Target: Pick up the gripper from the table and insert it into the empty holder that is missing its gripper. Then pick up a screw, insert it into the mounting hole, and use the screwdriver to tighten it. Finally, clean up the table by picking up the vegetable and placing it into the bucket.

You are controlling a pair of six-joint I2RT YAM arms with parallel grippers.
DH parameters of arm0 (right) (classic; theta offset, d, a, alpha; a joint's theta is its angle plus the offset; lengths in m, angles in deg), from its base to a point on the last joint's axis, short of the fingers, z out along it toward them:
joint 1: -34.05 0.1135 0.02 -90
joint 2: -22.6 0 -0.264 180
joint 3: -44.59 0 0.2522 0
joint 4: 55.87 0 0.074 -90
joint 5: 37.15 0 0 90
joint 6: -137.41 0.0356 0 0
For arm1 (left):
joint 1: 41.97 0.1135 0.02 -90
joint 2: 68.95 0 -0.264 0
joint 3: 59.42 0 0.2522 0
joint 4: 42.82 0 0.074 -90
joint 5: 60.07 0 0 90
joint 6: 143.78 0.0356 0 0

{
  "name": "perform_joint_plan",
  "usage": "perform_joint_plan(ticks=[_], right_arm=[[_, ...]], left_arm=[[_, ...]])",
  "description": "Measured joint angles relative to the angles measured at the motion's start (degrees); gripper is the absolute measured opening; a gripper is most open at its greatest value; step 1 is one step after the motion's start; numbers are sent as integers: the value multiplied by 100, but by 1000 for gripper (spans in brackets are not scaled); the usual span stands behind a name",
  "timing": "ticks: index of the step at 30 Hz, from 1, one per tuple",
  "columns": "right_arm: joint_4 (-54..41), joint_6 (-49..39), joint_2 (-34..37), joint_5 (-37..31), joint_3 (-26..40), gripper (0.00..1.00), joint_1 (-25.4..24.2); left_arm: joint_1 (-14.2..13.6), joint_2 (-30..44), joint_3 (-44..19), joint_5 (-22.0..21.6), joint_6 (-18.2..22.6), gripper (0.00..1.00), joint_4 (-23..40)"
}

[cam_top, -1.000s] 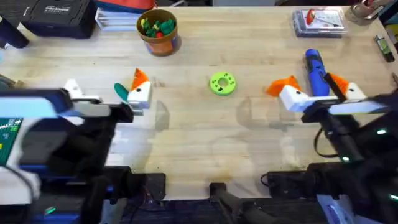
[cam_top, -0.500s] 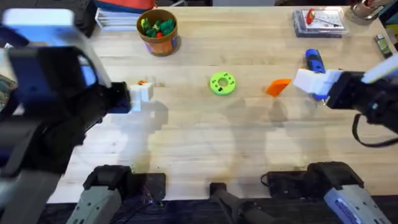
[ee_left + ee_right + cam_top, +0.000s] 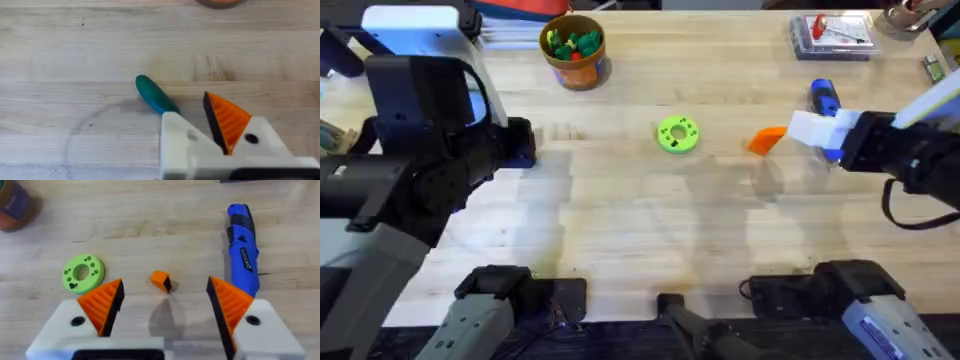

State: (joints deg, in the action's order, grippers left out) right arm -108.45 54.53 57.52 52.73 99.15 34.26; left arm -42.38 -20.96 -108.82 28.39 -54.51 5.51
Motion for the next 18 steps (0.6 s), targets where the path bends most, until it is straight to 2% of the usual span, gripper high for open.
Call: perform_joint_plan(ticks=[1,5,6,8,13,16,18], right_arm=[[1,0,-1,0,0,994,0],[1,0,1,0,0,994,0],[1,0,0,0,0,994,0],[-3,0,-1,0,0,994,0],[-67,0,1,0,0,994,0],[-69,1,0,0,0,992,0],[-69,2,1,0,0,993,0]], left_arm=[[0,0,0,19,10,168,-4],[-108,-7,0,442,200,823,-147],[-185,-7,0,618,233,937,-237],[-428,-9,0,1034,318,980,-516],[-1174,-28,0,1976,415,985,-1561],[-1573,-55,-4,2347,450,985,-2251],[-1777,-66,-11,2506,469,985,-2494]])
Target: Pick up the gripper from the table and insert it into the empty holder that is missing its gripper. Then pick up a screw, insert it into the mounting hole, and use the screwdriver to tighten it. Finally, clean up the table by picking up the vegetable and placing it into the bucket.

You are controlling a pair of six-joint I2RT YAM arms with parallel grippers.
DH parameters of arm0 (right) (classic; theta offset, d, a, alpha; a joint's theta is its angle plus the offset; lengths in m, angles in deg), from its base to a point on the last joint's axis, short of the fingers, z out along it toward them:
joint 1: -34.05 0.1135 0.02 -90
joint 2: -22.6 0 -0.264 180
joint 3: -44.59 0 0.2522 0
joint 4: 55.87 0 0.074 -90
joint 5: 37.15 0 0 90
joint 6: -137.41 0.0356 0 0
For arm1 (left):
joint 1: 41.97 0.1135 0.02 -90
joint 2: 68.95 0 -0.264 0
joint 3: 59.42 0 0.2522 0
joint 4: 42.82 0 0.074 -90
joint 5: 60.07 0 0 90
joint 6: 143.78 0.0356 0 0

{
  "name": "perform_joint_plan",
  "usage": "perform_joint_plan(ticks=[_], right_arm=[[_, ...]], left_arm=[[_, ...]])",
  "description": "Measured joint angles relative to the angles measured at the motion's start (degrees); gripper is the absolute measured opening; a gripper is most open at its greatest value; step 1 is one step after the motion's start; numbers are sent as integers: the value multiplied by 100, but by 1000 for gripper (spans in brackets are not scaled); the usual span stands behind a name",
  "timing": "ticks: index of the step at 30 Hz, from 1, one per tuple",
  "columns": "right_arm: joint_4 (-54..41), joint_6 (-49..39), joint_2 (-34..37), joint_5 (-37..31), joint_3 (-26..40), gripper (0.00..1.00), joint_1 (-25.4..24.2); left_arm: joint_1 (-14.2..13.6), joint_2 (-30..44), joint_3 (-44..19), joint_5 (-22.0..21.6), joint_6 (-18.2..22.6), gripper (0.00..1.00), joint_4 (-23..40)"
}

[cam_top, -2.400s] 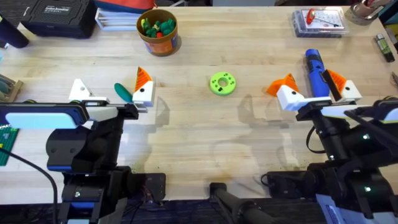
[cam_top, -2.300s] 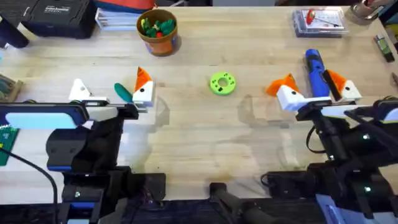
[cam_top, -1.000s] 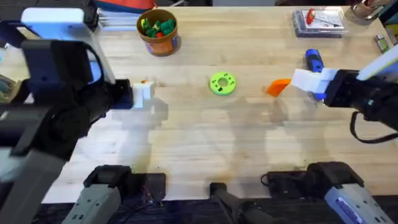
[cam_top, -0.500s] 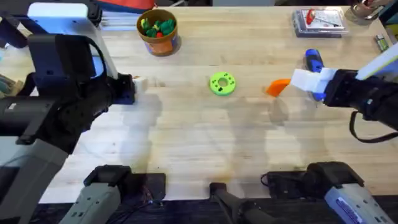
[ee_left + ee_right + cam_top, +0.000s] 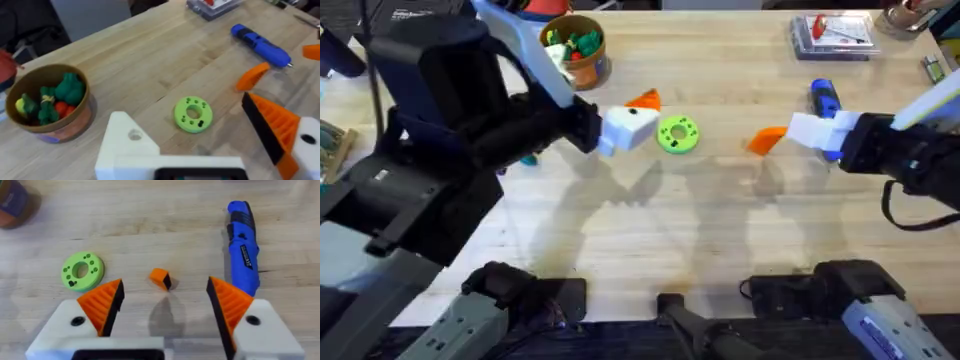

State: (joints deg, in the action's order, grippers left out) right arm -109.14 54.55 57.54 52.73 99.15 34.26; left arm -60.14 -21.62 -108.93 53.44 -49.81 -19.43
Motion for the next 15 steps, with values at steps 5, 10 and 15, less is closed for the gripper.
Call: perform_joint_plan(ticks=[5,10,15], right_arm=[[-2,2,0,0,0,993,0],[0,2,0,0,0,993,0],[-2,2,0,0,0,993,0]], left_arm=[[-184,-18,-17,181,22,985,238],[-184,-3,-17,315,22,985,99],[-214,164,-20,393,24,985,-69]])
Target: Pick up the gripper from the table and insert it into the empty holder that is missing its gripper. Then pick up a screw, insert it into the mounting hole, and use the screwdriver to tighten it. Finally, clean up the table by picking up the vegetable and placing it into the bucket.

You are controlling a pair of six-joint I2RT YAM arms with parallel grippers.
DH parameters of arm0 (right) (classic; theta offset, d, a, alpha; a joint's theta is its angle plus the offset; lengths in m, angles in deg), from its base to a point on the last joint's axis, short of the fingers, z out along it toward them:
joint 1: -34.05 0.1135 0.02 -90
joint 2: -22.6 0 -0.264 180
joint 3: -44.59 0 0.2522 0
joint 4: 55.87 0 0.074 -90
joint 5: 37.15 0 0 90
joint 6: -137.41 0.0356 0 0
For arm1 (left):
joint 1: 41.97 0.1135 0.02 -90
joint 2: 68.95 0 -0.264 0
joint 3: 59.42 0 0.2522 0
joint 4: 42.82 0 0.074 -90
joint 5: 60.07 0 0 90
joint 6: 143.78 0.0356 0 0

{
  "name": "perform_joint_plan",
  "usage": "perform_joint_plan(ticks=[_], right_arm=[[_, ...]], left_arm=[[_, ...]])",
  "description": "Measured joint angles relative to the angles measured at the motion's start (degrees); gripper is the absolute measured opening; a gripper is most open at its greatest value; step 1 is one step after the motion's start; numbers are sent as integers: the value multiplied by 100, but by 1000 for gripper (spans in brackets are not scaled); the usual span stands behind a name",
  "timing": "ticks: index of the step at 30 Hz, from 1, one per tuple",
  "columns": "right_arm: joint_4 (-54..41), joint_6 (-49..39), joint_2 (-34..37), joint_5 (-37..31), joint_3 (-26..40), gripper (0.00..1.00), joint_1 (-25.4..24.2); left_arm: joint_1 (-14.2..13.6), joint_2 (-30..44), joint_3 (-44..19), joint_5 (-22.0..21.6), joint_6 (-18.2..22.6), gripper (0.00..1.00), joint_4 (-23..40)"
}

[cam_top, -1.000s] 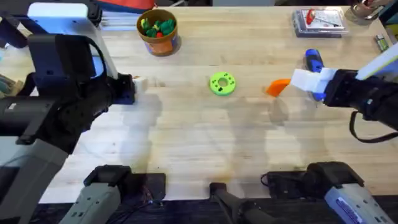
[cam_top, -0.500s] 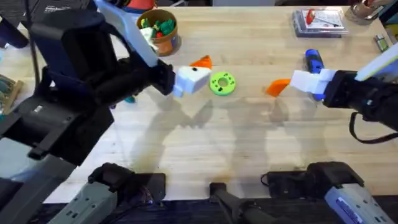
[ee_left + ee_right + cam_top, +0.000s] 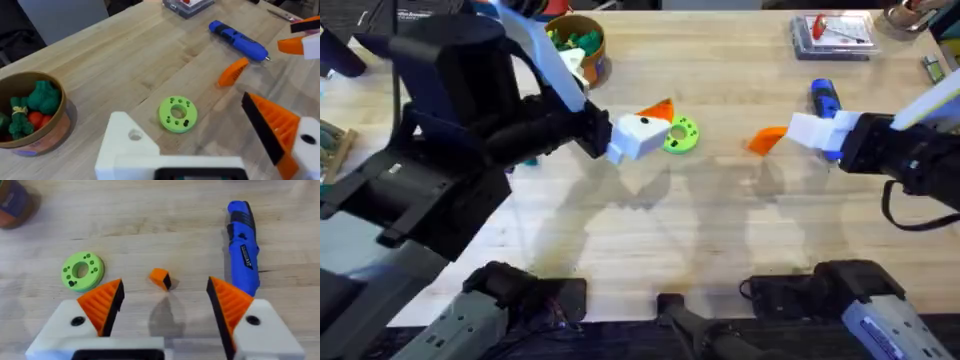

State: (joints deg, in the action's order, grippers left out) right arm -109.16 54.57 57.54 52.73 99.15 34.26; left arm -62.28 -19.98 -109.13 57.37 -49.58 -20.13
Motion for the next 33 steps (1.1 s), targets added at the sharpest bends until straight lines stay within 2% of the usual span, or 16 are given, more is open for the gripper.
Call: perform_joint_plan(ticks=[4,7,13,16,24,29,33], right_arm=[[0,5,-2,0,0,994,0],[0,11,0,0,0,994,0],[0,11,-2,0,0,994,0],[0,11,-2,0,0,994,0],[0,12,-1,0,0,994,0],[0,13,0,0,0,994,0],[0,13,0,0,0,994,0]], left_arm=[[-157,-32,79,18,1,985,-458],[-302,-312,411,26,9,985,-888],[-553,-1382,1678,46,16,985,-1802],[-582,-2000,2276,65,16,985,-2076],[-582,-3656,3332,77,16,985,-2153],[-546,-4369,3558,115,13,985,-1488],[-357,-4751,3558,157,13,985,-1040]])
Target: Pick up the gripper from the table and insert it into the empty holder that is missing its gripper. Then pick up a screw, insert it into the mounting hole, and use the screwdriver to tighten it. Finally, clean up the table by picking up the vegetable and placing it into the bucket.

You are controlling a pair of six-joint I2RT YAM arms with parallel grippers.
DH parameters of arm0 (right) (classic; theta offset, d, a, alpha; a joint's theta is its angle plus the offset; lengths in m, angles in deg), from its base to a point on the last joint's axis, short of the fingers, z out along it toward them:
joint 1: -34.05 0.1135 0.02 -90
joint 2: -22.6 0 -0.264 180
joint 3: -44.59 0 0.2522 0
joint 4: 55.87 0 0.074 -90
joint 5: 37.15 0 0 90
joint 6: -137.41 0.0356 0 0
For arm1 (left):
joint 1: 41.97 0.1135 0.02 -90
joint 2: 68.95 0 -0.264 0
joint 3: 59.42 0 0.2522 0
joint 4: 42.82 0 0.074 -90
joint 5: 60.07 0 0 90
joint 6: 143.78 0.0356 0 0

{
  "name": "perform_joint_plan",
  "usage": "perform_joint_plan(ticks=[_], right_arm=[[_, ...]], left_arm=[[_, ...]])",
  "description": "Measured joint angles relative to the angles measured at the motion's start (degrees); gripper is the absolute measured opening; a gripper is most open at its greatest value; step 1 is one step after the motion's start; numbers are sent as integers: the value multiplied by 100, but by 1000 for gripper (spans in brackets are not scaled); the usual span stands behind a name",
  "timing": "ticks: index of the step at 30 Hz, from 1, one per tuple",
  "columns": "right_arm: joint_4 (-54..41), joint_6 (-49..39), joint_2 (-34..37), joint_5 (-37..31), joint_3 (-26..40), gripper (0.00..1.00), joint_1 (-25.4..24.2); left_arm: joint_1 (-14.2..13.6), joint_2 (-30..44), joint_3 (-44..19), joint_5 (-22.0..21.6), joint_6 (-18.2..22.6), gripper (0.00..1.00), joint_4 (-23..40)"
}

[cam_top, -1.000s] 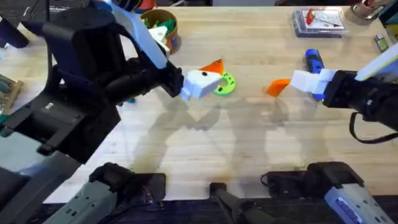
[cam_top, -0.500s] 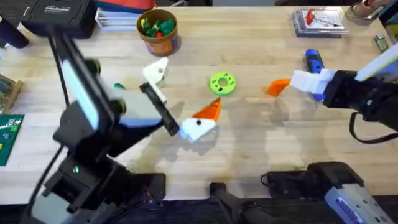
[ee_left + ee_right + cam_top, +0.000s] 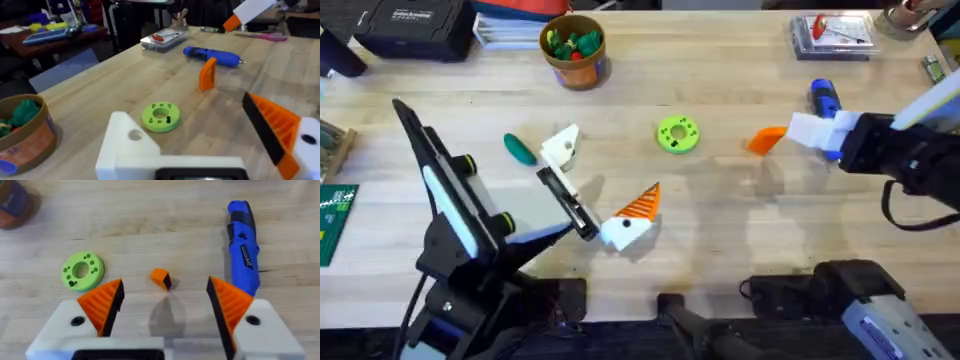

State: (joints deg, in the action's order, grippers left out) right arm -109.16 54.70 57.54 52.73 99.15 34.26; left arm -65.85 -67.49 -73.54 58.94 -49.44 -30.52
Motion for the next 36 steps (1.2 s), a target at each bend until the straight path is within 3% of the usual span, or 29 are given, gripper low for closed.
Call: perform_joint_plan(ticks=[4,13,36], right_arm=[[0,0,-2,0,0,994,0],[0,0,-2,0,0,994,0],[0,-1,0,0,0,994,0]], left_arm=[[192,-112,0,181,-2,985,442],[509,-115,0,579,0,985,458],[518,-115,0,637,0,986,462]])
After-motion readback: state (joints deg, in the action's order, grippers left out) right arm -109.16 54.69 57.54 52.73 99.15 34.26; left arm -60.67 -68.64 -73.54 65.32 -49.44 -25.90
